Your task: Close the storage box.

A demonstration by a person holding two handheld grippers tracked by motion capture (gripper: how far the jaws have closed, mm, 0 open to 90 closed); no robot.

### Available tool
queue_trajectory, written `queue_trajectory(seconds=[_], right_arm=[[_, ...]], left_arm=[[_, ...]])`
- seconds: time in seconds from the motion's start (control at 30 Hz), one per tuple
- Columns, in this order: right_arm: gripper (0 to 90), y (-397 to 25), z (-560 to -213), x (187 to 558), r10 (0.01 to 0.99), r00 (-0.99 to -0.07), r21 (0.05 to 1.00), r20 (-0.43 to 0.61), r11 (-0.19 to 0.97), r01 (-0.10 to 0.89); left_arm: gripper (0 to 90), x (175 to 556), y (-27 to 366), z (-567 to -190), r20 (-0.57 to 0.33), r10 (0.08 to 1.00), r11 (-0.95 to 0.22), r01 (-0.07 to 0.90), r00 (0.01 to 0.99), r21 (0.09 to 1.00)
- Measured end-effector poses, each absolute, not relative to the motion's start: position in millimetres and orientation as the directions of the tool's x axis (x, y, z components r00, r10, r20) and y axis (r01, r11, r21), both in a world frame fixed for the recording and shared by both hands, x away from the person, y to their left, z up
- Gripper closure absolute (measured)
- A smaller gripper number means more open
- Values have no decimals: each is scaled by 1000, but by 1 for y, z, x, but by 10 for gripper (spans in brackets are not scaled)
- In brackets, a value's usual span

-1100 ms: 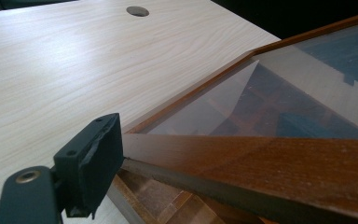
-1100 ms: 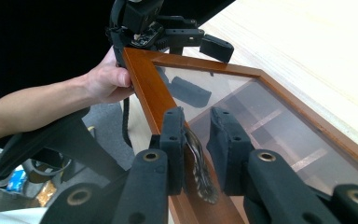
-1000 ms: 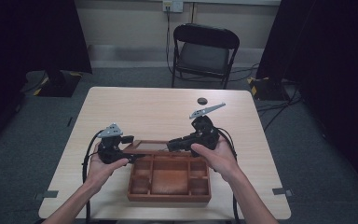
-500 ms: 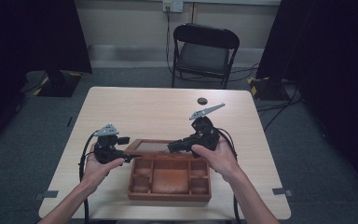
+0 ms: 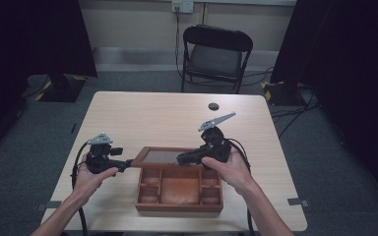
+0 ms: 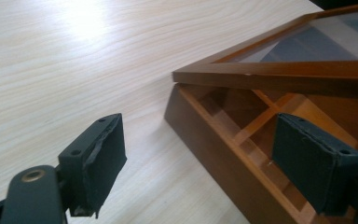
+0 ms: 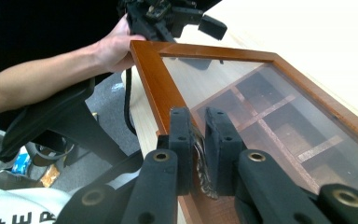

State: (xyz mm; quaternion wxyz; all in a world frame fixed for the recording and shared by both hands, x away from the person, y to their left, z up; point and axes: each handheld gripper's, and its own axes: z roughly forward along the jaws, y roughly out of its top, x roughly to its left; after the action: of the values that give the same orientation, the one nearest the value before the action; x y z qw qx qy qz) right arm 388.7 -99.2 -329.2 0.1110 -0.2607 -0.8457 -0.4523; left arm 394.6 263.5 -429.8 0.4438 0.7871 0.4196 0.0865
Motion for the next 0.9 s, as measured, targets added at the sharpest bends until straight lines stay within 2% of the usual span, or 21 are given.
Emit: queue_trajectory(seconds=[0.4,0.7,0.9], right_arm=[[820,-99,-340,379,327,-846,698,421,479,532],[818,-94,-357,366,315,-859,669,403,539,512],[819,-94,-371,362,314,-845,647,433,544,534]], left_arm=[[177,401,273,-437,-236,757,-253,605,610,755],[177,407,280,-443,-248,776,-233,629,580,742],[177,406,279,-442,-247,771,-241,627,587,740]])
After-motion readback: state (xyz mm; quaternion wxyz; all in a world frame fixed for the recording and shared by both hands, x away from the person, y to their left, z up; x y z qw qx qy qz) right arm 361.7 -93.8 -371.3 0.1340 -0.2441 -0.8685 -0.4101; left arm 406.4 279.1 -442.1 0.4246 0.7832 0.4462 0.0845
